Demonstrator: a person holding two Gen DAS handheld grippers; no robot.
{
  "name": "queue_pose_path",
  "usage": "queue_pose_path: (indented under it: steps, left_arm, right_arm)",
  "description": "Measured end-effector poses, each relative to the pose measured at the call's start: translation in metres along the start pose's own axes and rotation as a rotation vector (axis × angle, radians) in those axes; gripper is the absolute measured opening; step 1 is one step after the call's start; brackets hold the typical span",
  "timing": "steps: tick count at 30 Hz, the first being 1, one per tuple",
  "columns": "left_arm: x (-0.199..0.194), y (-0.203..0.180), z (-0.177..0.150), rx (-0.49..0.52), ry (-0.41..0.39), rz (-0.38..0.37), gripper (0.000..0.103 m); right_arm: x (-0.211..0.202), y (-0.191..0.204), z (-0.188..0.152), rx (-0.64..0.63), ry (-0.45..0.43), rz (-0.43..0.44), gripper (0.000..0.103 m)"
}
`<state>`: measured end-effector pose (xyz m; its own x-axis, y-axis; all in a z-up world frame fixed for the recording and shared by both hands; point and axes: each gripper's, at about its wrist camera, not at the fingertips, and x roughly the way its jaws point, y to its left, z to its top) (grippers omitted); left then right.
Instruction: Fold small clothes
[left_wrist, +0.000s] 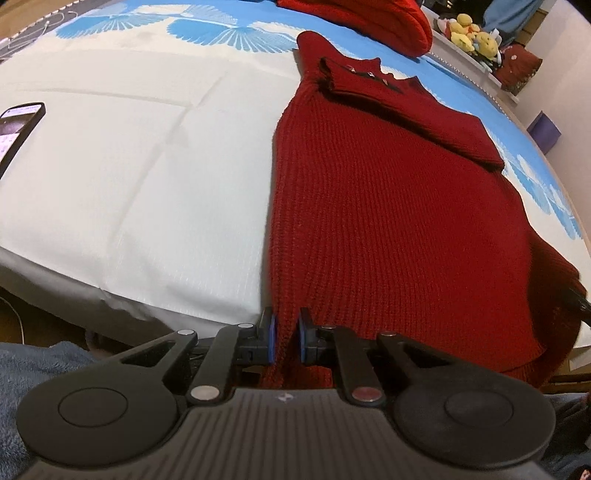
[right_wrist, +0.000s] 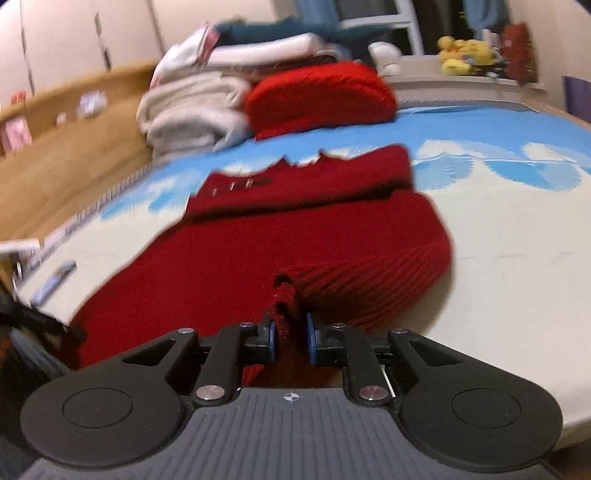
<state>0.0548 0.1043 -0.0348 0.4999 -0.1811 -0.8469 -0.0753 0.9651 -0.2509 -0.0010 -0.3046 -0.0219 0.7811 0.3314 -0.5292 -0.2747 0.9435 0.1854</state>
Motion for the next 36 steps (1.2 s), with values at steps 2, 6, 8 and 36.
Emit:
queue_pose_path:
  steps: [2,6,8,36]
  left_arm:
    - [0.000,0.001,0.000,0.000,0.000,0.006,0.013]
    - [0.000,0.004,0.002,-0.011,0.004,0.005,0.014]
    - [0.001,0.006,0.004,-0.021,0.006,-0.004,0.015]
    - [-0.002,0.005,-0.003,0.027,0.028,-0.044,0.050]
  right_arm:
    - [0.005,0.011,0.002,-0.016,0.008,0.020,0.020]
    - [0.030,0.029,0.013,0.027,0.133,0.085,0.073]
    - [0.031,0.033,0.017,0.025,0.156,0.106,0.075]
    - [-0.046,-0.068,0.013,0.277,0.101,-0.314,0.008]
